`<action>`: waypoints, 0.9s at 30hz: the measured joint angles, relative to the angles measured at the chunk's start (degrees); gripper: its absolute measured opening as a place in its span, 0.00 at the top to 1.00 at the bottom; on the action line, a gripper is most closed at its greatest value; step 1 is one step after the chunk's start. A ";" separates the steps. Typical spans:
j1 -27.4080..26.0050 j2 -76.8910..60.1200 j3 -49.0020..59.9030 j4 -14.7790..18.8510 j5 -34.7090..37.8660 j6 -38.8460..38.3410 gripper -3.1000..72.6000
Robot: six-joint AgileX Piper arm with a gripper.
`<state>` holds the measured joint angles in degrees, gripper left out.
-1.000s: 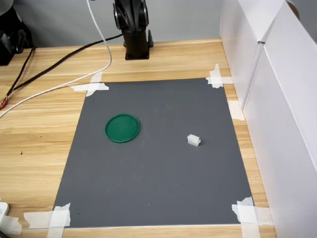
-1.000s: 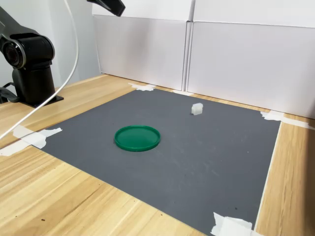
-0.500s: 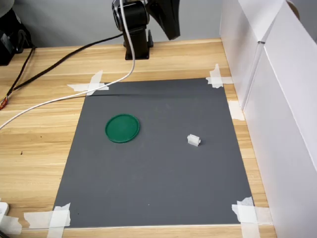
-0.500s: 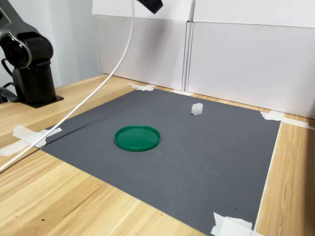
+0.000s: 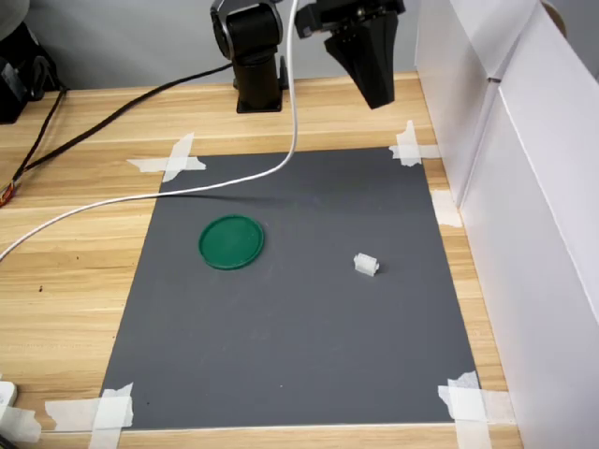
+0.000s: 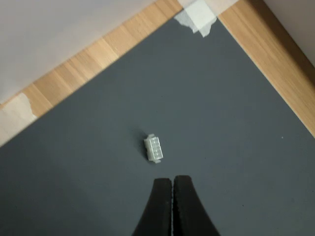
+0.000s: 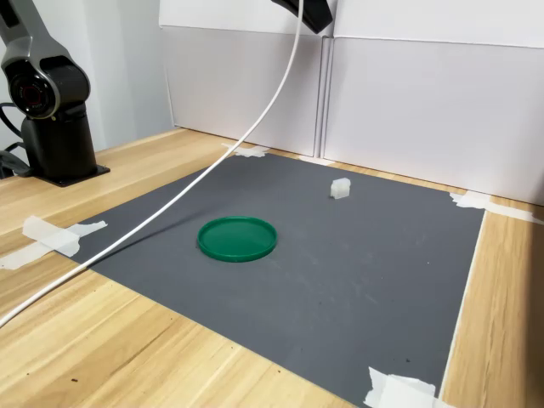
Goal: Grasp a white terminal and put it in the green lid.
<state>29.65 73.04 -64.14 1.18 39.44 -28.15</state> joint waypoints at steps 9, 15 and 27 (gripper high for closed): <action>0.00 6.96 -4.03 -0.34 6.00 -1.72 0.82; 0.00 9.32 -4.28 -0.52 5.40 -1.79 0.48; 0.00 13.02 -6.23 -1.89 3.42 -1.81 0.13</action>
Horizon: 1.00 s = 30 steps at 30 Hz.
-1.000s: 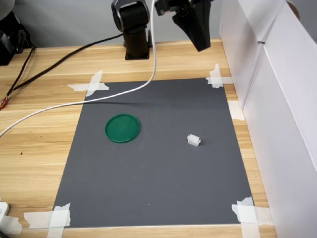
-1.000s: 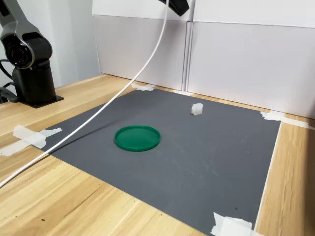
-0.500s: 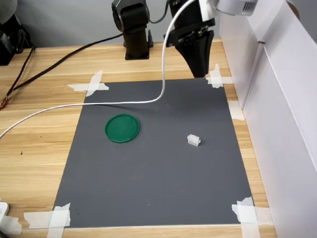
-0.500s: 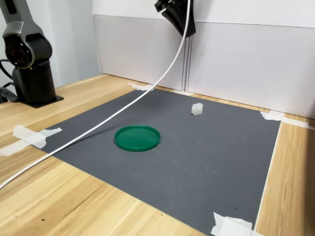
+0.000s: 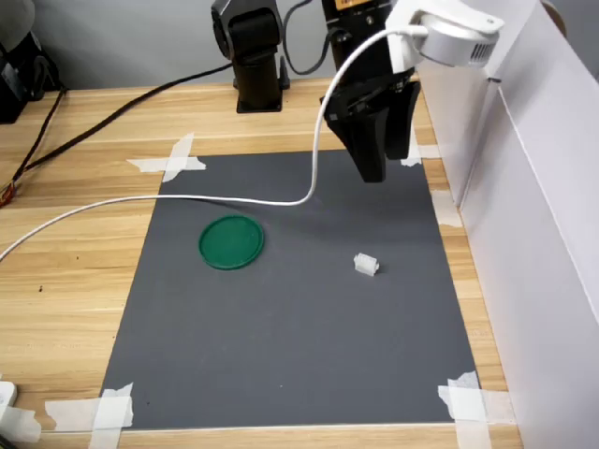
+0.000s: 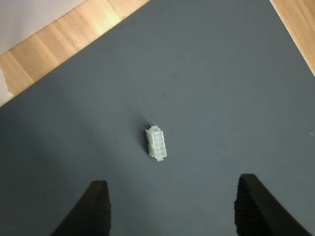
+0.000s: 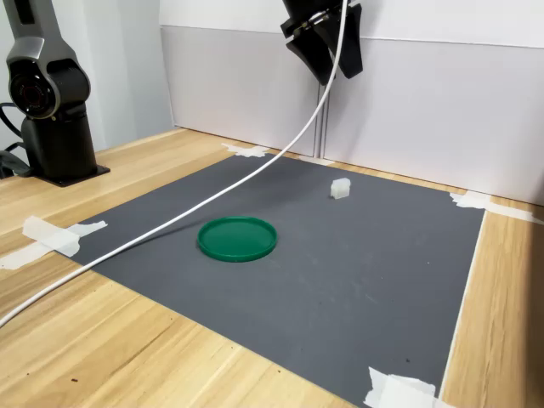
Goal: Grasp a white terminal and put it in the green lid.
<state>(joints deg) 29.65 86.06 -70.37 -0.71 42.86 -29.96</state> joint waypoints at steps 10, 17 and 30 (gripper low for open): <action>-0.21 7.81 -2.85 -1.92 2.15 -1.47 0.12; -4.33 11.15 -2.85 2.29 2.45 -6.95 0.13; -5.31 17.28 -3.11 6.57 1.79 -15.31 0.13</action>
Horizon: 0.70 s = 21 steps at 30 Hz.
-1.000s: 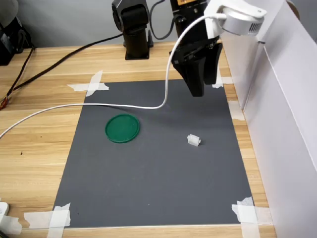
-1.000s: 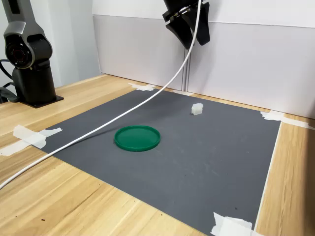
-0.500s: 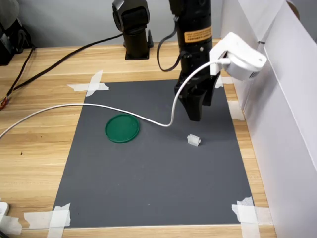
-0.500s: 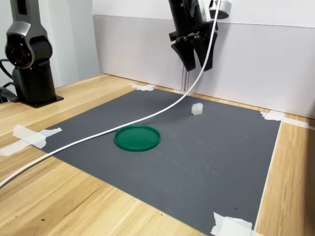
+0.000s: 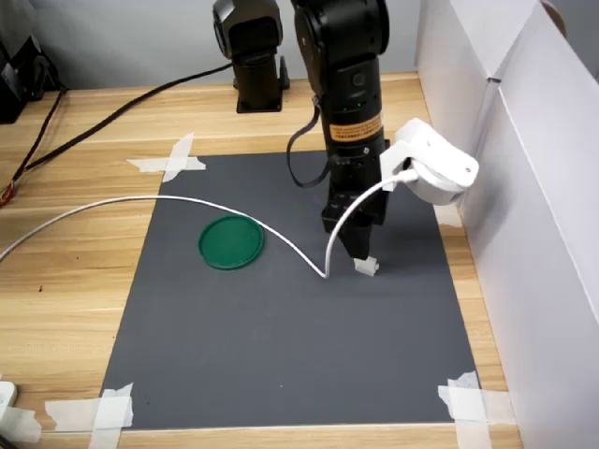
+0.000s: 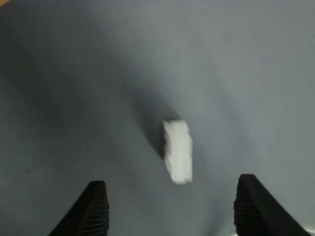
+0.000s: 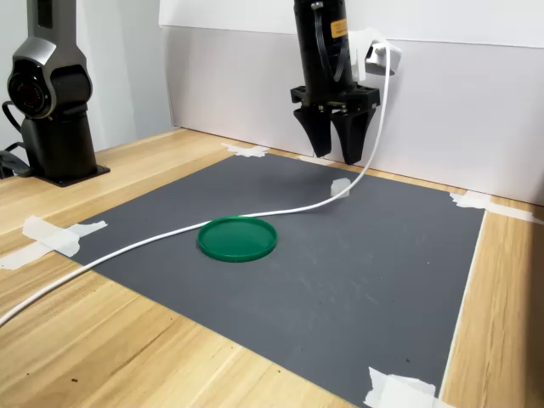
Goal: Grasp a white terminal and put it in the green lid.
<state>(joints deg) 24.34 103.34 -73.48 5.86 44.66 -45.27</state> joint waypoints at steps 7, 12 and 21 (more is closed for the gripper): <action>0.00 2.14 -0.16 -0.12 -2.25 -0.89 0.13; 0.00 3.68 -0.16 -0.19 -2.89 -1.18 0.13; 0.00 5.34 -0.18 -0.19 -4.12 -1.24 0.13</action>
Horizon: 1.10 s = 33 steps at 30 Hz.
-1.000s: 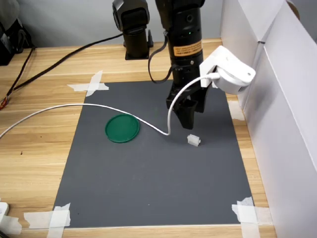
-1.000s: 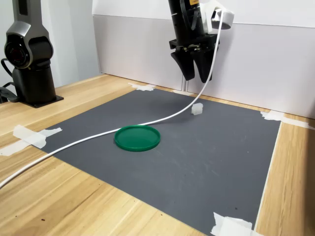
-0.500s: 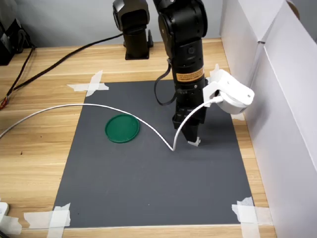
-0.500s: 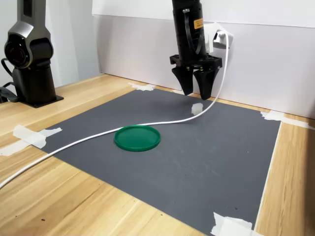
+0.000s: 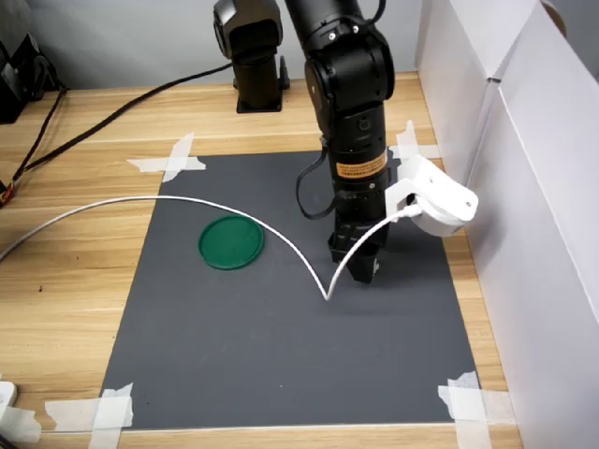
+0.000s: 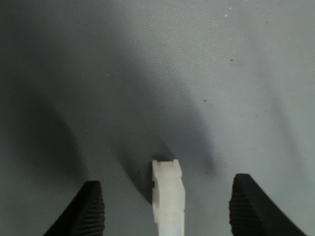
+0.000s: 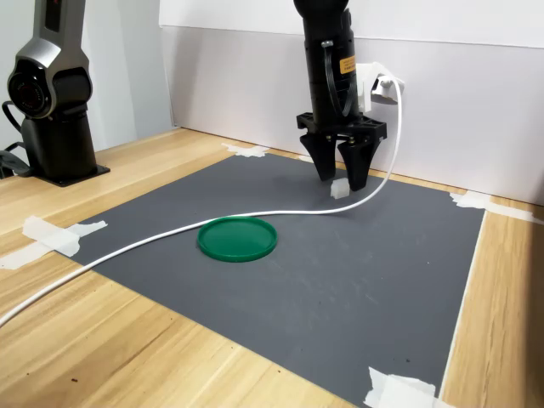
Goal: Grasp a white terminal and put it in the green lid.
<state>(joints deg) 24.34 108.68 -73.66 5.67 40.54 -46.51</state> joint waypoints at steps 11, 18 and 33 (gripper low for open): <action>0.00 1.11 0.00 0.00 -0.25 0.00 0.22; 0.00 1.11 0.00 0.00 -0.32 0.61 0.61; -2.06 -5.13 0.00 0.01 2.36 3.47 0.85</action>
<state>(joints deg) 22.28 103.55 -73.66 5.68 42.90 -43.04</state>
